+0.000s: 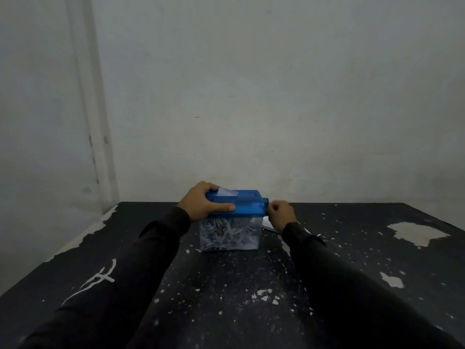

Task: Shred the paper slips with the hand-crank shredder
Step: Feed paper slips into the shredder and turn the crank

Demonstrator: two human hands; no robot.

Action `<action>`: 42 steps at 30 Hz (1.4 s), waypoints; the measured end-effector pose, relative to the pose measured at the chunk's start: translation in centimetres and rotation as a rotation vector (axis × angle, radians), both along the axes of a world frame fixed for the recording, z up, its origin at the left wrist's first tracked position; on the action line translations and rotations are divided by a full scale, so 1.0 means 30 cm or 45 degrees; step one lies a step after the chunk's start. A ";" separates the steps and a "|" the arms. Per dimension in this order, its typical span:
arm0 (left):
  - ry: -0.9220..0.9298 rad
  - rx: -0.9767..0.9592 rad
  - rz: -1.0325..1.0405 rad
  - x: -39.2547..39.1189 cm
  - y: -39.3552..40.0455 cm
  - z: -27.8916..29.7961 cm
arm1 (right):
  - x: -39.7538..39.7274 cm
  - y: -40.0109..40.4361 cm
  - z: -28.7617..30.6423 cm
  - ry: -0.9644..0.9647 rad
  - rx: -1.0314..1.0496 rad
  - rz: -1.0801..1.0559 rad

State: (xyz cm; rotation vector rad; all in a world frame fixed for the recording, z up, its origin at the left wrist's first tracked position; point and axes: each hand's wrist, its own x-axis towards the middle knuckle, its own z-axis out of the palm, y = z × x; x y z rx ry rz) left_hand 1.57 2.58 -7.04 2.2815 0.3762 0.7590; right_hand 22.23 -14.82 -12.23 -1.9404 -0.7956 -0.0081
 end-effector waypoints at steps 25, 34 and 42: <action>0.094 -0.006 0.026 -0.006 -0.023 0.012 | -0.173 -0.195 0.155 0.017 0.475 0.332; 0.075 0.031 0.011 -0.009 -0.028 0.017 | -0.023 -0.002 0.200 0.011 0.411 -0.024; 0.061 0.004 -0.004 -0.010 -0.032 0.009 | -0.053 -0.099 -0.010 0.070 -0.019 0.085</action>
